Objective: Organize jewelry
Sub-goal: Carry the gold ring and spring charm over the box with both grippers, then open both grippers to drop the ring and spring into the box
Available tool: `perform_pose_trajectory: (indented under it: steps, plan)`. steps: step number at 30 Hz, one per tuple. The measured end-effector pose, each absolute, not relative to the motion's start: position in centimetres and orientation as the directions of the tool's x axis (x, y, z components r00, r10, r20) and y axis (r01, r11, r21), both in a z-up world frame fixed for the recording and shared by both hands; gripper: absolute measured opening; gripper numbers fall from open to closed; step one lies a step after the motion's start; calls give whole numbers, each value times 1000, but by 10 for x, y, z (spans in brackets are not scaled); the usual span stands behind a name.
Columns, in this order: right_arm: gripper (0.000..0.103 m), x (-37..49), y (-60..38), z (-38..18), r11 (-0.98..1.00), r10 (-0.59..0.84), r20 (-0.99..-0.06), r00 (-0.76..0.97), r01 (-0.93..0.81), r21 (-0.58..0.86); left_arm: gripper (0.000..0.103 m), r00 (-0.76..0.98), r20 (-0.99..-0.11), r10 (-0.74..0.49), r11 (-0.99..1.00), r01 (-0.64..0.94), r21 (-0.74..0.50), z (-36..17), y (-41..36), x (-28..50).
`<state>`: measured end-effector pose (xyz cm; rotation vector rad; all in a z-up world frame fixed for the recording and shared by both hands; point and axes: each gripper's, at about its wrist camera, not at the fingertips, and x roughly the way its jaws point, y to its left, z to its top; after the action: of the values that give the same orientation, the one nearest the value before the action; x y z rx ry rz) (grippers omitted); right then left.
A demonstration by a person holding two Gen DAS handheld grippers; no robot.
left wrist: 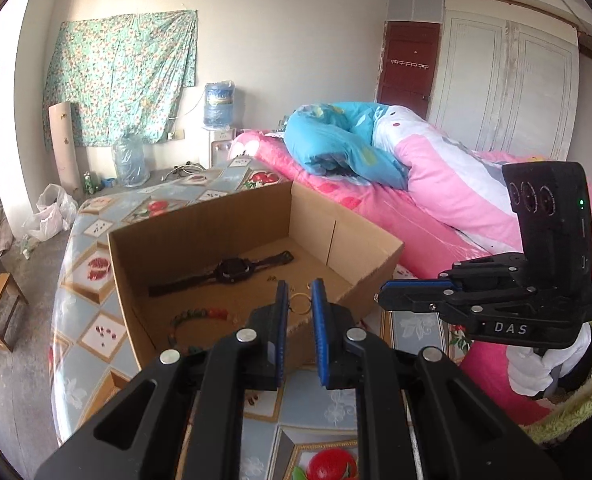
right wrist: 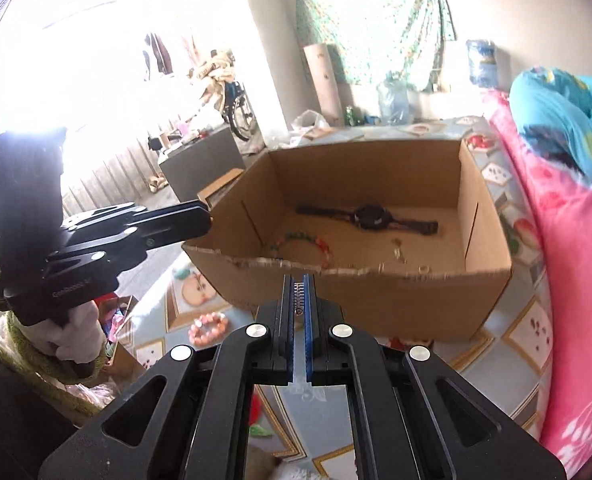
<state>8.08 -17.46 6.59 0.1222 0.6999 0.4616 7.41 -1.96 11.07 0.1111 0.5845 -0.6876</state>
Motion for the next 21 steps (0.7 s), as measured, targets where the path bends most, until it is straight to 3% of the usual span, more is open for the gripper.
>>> perform_pose_trajectory:
  steps: [4, 8, 11, 21]
  plan:
    - [2, 123, -180, 75, 891, 452, -624, 637, -358, 280, 11, 567, -610, -553, 759, 646, -88, 118, -41, 125]
    - [2, 165, -180, 60, 891, 447, -713, 541, -340, 301, 11, 423, -773, -473, 768, 628, -126, 93, -67, 193]
    - [2, 189, -176, 46, 897, 424, -776, 466, -334, 290, 11, 352, -847, -398, 785, 609, -116, 68, -82, 229]
    - [7, 218, -170, 17, 902, 385, -861, 332, -335, 274, 13, 202, -928, -313, 810, 567, -150, 36, -105, 268]
